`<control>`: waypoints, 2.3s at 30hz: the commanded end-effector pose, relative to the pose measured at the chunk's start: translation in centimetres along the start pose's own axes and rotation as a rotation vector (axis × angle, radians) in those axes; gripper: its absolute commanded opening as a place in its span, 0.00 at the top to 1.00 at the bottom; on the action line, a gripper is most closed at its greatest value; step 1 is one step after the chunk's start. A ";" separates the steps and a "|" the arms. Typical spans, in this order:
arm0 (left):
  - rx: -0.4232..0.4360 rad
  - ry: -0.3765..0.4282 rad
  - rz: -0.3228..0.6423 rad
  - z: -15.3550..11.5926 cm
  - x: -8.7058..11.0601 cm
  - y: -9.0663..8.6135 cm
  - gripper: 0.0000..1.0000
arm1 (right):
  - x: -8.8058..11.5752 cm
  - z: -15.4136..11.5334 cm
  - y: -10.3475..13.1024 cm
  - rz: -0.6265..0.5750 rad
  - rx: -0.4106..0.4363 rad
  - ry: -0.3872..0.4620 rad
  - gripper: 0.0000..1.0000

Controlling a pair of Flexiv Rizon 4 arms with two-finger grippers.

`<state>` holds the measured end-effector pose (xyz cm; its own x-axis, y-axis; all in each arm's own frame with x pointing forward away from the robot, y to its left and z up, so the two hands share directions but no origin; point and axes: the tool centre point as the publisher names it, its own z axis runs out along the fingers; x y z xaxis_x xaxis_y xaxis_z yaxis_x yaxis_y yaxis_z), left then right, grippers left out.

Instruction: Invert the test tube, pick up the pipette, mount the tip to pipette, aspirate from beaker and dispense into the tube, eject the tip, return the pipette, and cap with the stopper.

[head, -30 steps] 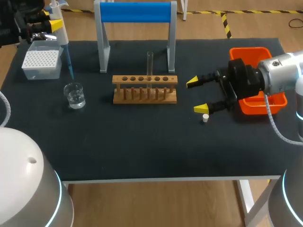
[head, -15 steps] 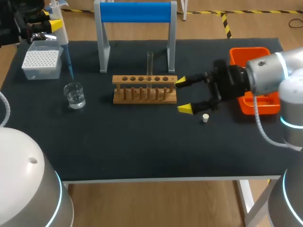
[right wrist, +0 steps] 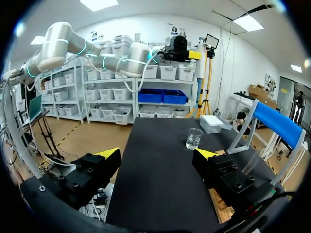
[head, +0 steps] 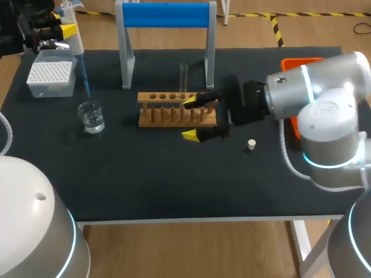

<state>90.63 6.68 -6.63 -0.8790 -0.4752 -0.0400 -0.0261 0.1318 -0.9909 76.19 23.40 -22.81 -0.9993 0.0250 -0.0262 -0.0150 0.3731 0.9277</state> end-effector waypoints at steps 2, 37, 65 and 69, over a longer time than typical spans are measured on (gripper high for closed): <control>0.003 -0.001 0.001 0.0 0.0 0.0 1.00 | -0.4 4.3 0.9 0.010 0.012 -0.014 0.00; 0.003 -0.001 0.001 0.0 0.0 0.0 1.00 | -5.4 13.2 -0.6 0.006 0.113 -0.125 0.00; 0.003 -0.001 0.001 0.0 0.0 0.0 1.00 | -6.8 17.3 -4.2 0.093 0.113 -0.204 0.00; 0.003 -0.001 0.001 0.0 0.0 0.0 1.00 | -6.8 17.6 -4.2 0.095 0.114 -0.210 0.00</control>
<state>90.63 6.68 -6.64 -0.8789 -0.4754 -0.0399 -0.0261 0.1314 -0.9910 83.75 37.26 -32.66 -0.9698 0.2428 -0.0241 0.0942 0.4637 0.8810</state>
